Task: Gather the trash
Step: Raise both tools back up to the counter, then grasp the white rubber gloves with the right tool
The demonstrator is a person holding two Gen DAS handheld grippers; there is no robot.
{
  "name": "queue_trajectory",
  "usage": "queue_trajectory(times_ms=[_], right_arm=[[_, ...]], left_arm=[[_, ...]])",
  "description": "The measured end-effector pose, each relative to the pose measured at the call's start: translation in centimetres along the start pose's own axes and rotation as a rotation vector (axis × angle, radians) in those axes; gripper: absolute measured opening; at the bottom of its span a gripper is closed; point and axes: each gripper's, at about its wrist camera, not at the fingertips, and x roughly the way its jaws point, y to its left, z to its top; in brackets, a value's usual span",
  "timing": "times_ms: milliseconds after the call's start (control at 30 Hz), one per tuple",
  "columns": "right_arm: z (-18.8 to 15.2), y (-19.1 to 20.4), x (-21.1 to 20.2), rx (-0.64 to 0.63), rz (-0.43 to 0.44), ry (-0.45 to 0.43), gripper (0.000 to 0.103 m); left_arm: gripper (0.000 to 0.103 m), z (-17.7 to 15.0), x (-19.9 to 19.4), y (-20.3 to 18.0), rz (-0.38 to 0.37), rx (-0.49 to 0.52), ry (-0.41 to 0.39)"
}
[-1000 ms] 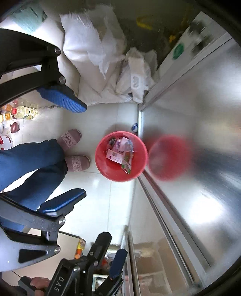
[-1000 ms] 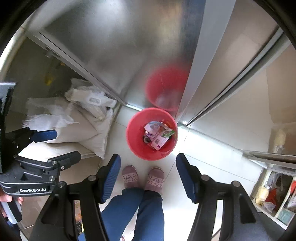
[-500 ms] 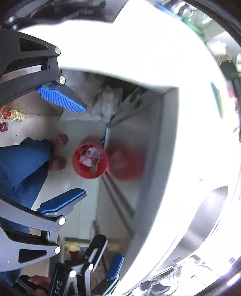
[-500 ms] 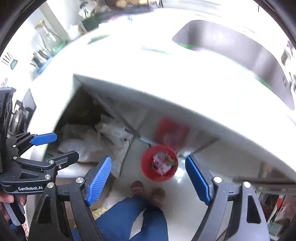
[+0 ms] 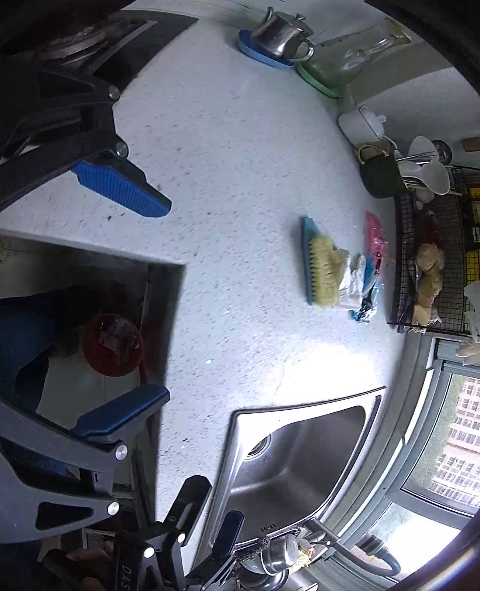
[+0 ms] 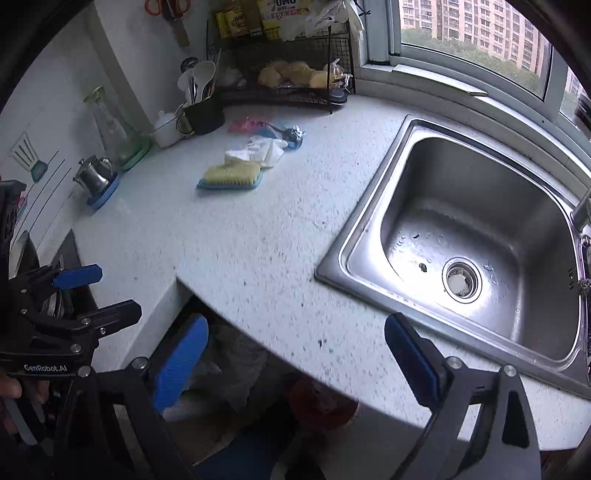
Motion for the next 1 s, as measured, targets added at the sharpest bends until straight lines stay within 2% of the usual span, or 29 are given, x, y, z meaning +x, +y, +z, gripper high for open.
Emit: queue_trajectory(times_ms=[267, 400, 533, 767, 867, 1000], right_arm=[[7.9, 1.1, 3.4, 0.026, -0.023, 0.02, 0.101], [11.3, 2.7, 5.2, 0.029, -0.038, 0.038, 0.101], [14.2, 3.6, 7.8, 0.023, -0.04, 0.083, 0.102], [18.1, 4.2, 12.8, 0.035, -0.05, 0.158, 0.102], [19.0, 4.0, 14.6, 0.057, -0.061, 0.182, 0.102], [19.5, 4.0, 16.6, 0.074, -0.052, 0.216, 0.102]], left_arm=[[0.091, 7.0, 1.7, 5.0, -0.01, 0.024, 0.012], [0.091, 10.1, 2.9, 7.4, 0.026, 0.042, 0.018], [0.091, 12.0, 4.1, 9.5, 0.049, 0.056, 0.032], [0.091, 14.3, 7.3, 12.5, 0.035, 0.039, 0.099], [0.091, 14.8, 8.5, 13.3, 0.051, 0.041, 0.134], [0.091, 14.9, 9.8, 14.0, 0.013, 0.03, 0.171]])
